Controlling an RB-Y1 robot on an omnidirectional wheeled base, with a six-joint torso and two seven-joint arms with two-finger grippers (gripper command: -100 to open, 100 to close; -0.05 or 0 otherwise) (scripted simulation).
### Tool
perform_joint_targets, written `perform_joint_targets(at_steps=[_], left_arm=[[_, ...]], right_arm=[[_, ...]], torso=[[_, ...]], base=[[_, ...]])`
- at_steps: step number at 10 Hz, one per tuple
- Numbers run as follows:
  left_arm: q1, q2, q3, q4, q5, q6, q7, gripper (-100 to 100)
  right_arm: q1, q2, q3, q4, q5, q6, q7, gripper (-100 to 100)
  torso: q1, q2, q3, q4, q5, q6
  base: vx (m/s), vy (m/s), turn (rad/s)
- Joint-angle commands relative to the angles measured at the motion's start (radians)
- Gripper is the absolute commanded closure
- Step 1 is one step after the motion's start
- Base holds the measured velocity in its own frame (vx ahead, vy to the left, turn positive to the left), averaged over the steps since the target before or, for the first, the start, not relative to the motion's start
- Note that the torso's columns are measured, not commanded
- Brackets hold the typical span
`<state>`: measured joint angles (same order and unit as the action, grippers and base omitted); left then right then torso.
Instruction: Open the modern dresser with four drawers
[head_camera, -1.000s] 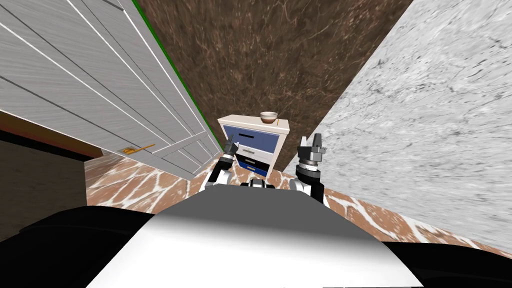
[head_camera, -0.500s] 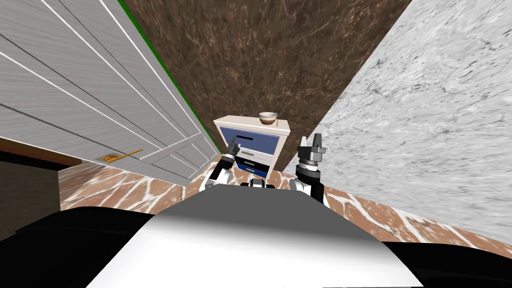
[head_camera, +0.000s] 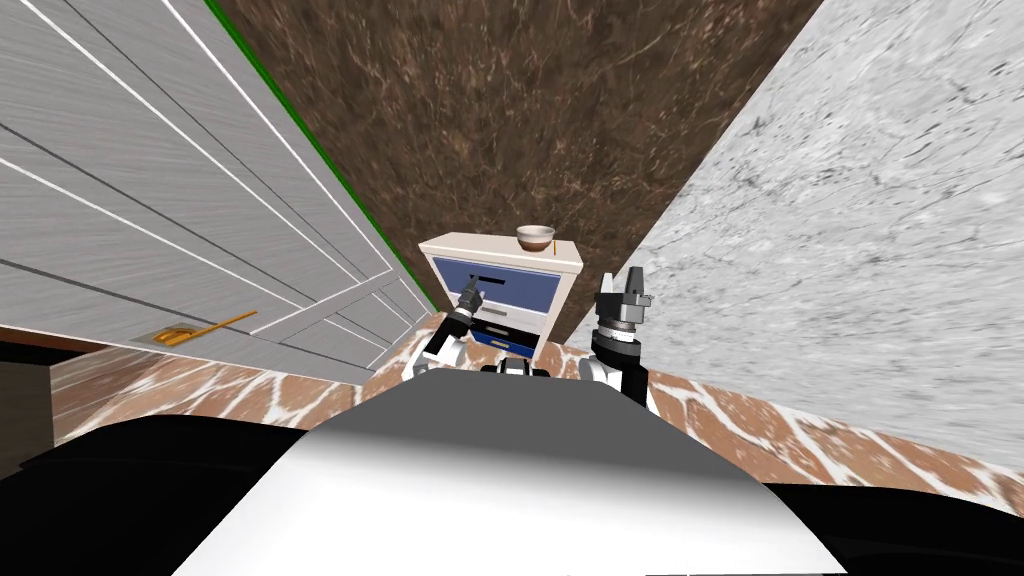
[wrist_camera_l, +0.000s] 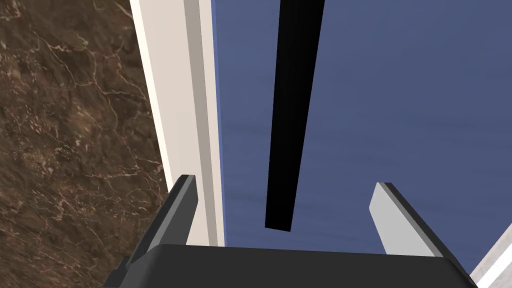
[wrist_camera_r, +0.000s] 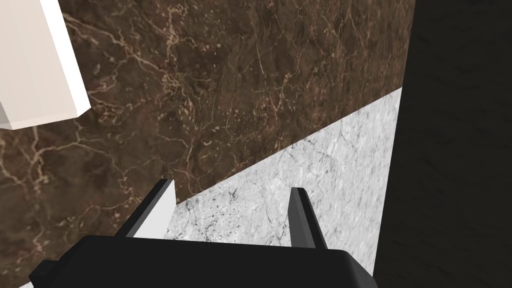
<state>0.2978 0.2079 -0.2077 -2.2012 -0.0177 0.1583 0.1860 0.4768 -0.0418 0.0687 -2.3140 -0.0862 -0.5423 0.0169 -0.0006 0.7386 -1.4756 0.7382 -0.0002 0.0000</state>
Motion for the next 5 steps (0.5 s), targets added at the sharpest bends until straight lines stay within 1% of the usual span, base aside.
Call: perform_joint_targets(at_steps=[1, 2, 3, 4, 5], left_arm=[[-0.015, 0.015, -0.013, 0.011, -0.005, 0.053, 0.004, -100], [-0.018, 0.02, -0.015, 0.013, -0.006, 0.064, 0.005, -100], [-0.017, 0.015, -0.014, 0.011, -0.006, 0.055, 0.003, -100], [-0.016, 0.018, -0.012, -0.016, -0.006, 0.084, 0.007, -100], [-0.016, 0.016, -0.013, -0.002, -0.007, 0.068, 0.004, -100]], right_arm=[[0.0, 0.0, 0.0, 0.0, 0.0, 0.0, 0.0, 0], [0.0, 0.0, 0.0, 0.0, 0.0, 0.0, 0.0, 0], [0.0, 0.0, 0.0, 0.0, 0.0, 0.0, 0.0, 0], [0.0, 0.0, 0.0, 0.0, 0.0, 0.0, 0.0, 0], [0.0, 0.0, 0.0, 0.0, 0.0, 0.0, 0.0, 0]], torso=[[0.0, 0.0, 0.0, 0.0, 0.0, 0.0], [0.0, -0.001, 0.0, 0.0, 0.0, 0.0], [0.001, -0.001, 0.0, 0.0, 0.0, 0.0], [0.0, 0.001, 0.0, 0.0, 0.0, 0.0], [-0.002, -0.004, -0.002, -0.001, -0.001, 0.0]], base=[[0.053, 0.034, -0.097], [0.051, 0.031, -0.078], [0.022, 0.014, -0.012], [0.107, -0.03, -0.013], [0.069, -0.02, 0.0]])
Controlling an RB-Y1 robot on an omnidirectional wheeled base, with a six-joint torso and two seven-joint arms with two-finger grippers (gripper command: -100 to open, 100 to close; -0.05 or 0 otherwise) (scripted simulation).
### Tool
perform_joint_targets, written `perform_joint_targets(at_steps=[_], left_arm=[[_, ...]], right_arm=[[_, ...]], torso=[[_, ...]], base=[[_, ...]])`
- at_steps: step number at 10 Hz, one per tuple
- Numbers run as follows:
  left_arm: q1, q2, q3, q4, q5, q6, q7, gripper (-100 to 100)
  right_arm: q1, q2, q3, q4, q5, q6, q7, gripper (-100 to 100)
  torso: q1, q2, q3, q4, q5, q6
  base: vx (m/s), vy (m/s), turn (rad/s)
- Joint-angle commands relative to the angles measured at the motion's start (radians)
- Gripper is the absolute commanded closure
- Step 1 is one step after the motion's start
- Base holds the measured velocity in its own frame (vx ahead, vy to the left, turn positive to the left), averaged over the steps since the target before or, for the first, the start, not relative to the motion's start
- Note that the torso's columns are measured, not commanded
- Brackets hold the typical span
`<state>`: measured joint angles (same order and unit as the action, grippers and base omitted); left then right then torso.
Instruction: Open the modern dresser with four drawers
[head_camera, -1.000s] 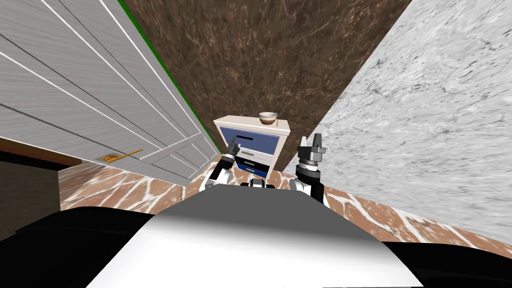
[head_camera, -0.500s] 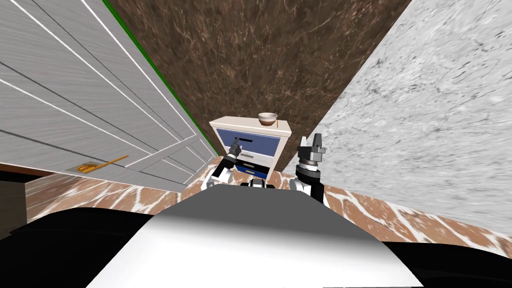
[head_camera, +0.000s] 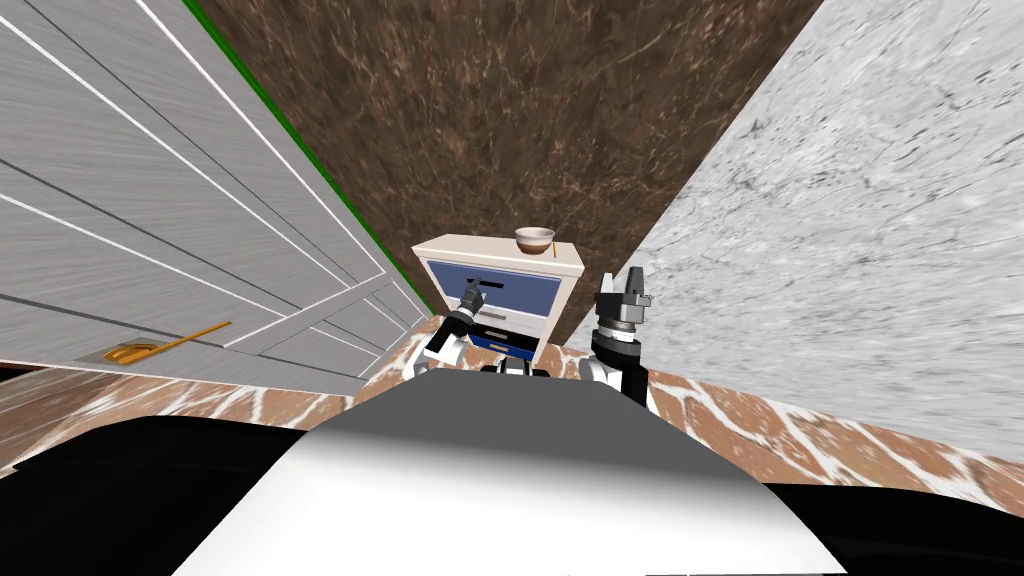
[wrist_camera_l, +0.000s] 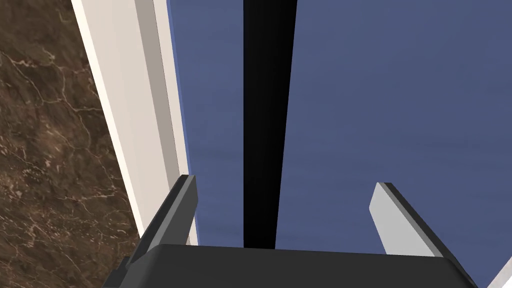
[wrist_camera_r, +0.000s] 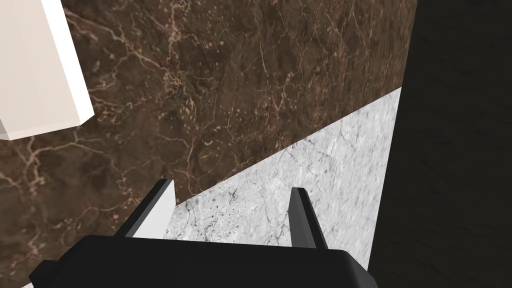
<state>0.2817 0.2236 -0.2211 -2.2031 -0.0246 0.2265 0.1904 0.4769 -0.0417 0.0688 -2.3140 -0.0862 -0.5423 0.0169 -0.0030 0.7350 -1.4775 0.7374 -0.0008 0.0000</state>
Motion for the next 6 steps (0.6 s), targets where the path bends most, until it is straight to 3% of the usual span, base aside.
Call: perform_joint_targets(at_steps=[1, 6], left_arm=[[0.0, 0.0, 0.0, -0.002, 0.0, 0.003, 0.0, 100], [0.02, 0.013, -0.009, -0.042, 0.002, 0.003, 0.004, 100]], right_arm=[[0.0, 0.0, 0.0, 0.0, 0.0, 0.0, 0.0, 0], [-0.001, 0.0, 0.0, 0.0, 0.0, 0.0, 0.0, 0]], torso=[[0.002, 0.002, 0.001, 0.0, 0.0, 0.0], [0.004, -0.002, -0.001, -0.003, 0.002, 0.0]], base=[[0.01, -0.004, 0.001], [-0.155, 0.033, 0.027]])
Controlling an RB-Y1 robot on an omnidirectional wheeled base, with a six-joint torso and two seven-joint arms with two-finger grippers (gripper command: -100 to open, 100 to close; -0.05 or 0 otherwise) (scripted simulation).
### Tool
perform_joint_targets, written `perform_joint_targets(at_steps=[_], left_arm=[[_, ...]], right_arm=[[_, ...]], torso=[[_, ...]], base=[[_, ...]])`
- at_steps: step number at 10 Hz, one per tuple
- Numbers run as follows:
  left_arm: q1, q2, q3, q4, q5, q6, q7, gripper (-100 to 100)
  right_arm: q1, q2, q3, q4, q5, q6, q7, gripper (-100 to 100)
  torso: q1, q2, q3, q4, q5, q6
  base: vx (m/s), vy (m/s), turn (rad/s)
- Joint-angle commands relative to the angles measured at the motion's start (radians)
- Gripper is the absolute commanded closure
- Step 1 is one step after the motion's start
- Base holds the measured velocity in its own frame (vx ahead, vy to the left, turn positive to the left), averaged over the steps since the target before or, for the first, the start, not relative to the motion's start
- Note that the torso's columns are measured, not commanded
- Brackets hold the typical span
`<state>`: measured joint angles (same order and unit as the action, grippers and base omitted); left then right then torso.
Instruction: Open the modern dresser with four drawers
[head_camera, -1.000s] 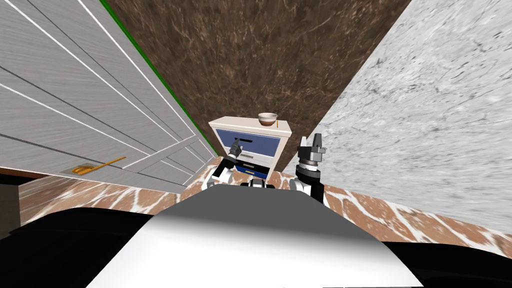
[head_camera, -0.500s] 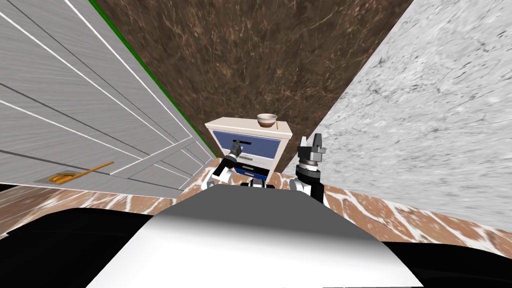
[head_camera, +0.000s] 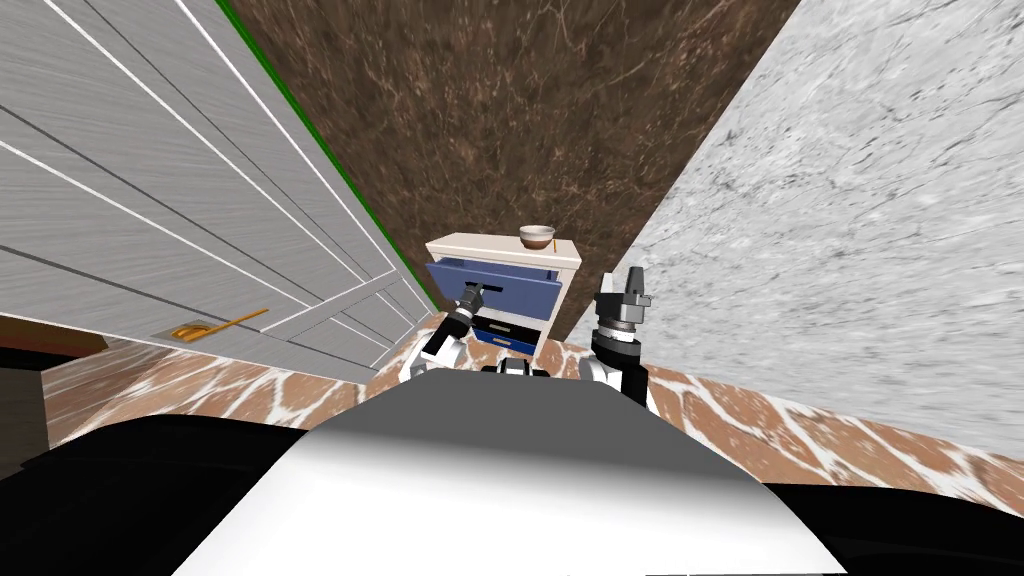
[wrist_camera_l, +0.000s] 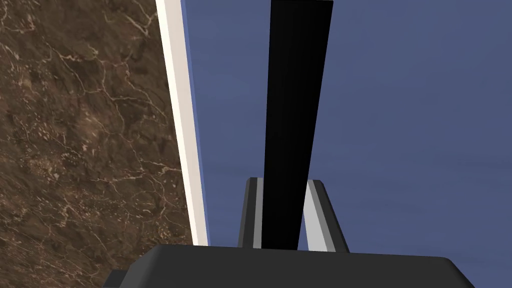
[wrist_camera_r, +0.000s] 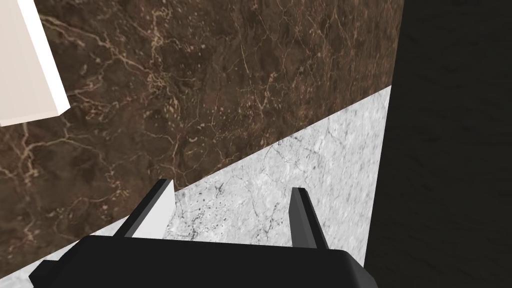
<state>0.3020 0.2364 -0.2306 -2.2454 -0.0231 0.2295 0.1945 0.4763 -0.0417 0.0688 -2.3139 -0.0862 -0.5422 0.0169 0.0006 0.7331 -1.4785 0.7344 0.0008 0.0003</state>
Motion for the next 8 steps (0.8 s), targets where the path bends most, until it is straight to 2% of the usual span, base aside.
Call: perform_joint_targets(at_steps=[1, 3, 4, 8], left_arm=[[0.011, 0.006, -0.006, -0.005, 0.002, 0.004, 0.001, 100], [0.023, 0.012, -0.012, -0.012, 0.003, 0.008, 0.003, 100], [0.007, 0.015, 0.012, -0.057, 0.001, 0.049, 0.016, -100], [-0.002, 0.022, 0.048, -0.139, -0.009, 0.145, 0.04, -100]], right_arm=[[0.0, 0.0, 0.0, 0.0, 0.0, 0.0, 0.0, 0], [0.0, 0.0, 0.0, 0.0, 0.0, 0.0, 0.0, 0], [0.0, 0.0, 0.0, 0.0, 0.0, 0.0, 0.0, 0], [0.0, 0.0, 0.0, 0.0, 0.0, 0.0, 0.0, 0]], torso=[[-0.001, -0.004, -0.003, 0.001, -0.001, 0.0], [0.002, 0.004, 0.003, 0.0, 0.001, 0.0], [0.003, 0.005, 0.003, -0.001, 0.002, -0.001], [-0.002, 0.001, 0.0, 0.003, -0.001, 0.0]], base=[[-0.116, 0.022, 0.024], [-0.179, 0.044, 0.024], [-0.098, 0.017, -0.114], [0.013, -0.004, -0.104]])
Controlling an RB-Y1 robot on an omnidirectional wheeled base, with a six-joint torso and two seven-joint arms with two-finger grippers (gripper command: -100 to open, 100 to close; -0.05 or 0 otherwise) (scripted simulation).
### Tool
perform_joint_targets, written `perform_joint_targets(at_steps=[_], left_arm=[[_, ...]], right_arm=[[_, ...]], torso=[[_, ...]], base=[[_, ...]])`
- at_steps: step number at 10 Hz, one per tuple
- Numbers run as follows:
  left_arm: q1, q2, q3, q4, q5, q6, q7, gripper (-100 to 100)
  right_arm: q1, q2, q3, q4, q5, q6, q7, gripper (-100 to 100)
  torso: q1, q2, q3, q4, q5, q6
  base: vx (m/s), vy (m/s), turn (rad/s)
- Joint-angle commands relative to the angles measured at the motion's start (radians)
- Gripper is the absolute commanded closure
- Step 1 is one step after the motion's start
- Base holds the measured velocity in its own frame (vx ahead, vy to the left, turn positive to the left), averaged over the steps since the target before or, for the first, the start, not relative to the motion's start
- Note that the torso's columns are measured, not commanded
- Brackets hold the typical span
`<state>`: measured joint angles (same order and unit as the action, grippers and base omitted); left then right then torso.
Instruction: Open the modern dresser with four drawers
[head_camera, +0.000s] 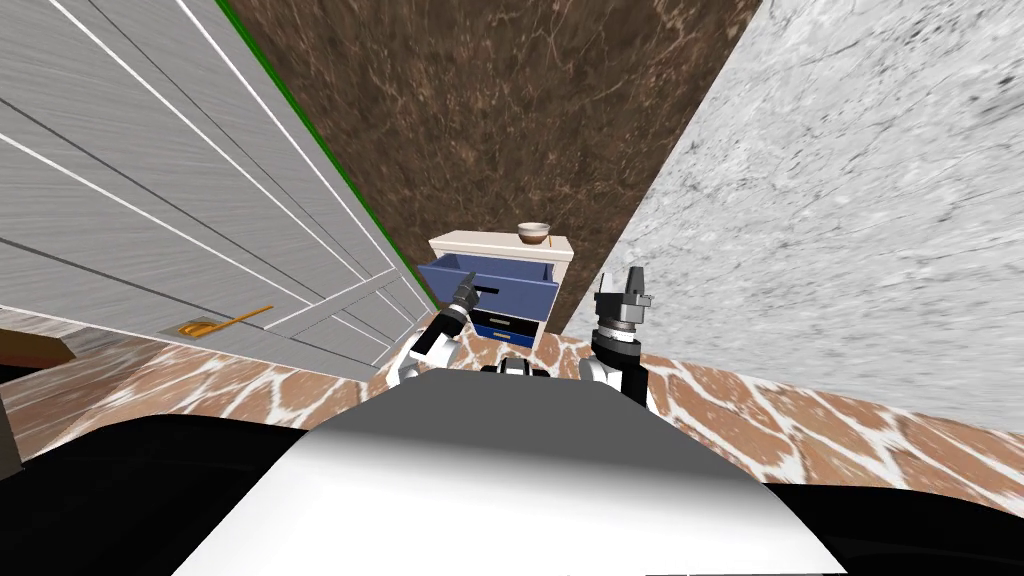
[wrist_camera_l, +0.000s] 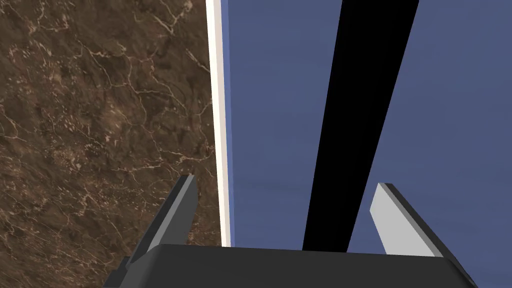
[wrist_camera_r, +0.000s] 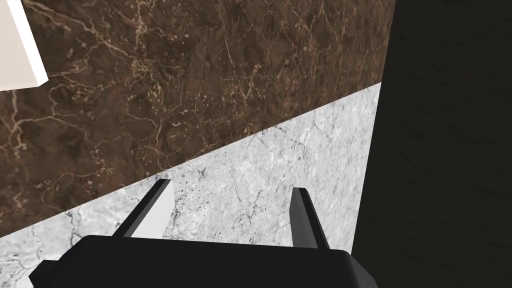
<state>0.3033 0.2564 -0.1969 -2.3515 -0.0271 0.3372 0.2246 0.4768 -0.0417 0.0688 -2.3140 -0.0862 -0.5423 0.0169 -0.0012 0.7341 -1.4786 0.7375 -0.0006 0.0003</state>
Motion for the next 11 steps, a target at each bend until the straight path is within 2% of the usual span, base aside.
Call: perform_joint_targets(at_steps=[1, 4, 5, 6, 11], left_arm=[[-0.005, 0.003, 0.024, -0.053, -0.007, 0.062, 0.016, -100], [-0.012, 0.008, 0.051, -0.114, -0.014, 0.134, 0.035, -100], [-0.007, 0.008, 0.043, -0.095, -0.012, 0.124, 0.03, -100], [-0.007, 0.009, 0.045, -0.096, -0.012, 0.131, 0.032, 0], [-0.004, 0.01, 0.044, -0.092, -0.011, 0.134, 0.032, 0]], right_arm=[[0.0, 0.0, 0.0, 0.0, 0.0, 0.0, 0.0, 0], [0.0, 0.0, 0.0, 0.0, 0.0, 0.0, 0.0, 0], [0.0, 0.0, 0.0, 0.0, 0.0, 0.0, 0.0, 0], [0.0, 0.0, 0.0, 0.0, 0.0, 0.0, 0.0, 0], [0.0, 0.0, 0.0, 0.0, 0.0, 0.0, 0.0, 0]], torso=[[0.001, 0.004, 0.002, 0.001, 0.0, 0.0], [0.001, 0.007, 0.004, 0.003, 0.0, 0.0], [0.0, 0.008, 0.005, 0.005, -0.001, -0.001], [0.0, 0.008, 0.005, 0.004, -0.001, -0.001], [0.001, 0.004, 0.003, 0.001, 0.0, 0.0]], base=[[0.007, -0.002, -0.09], [-0.012, -0.001, -0.096], [-0.002, 0.001, -0.019], [0.0, 0.0, 0.0], [0.0, 0.0, 0.0]])
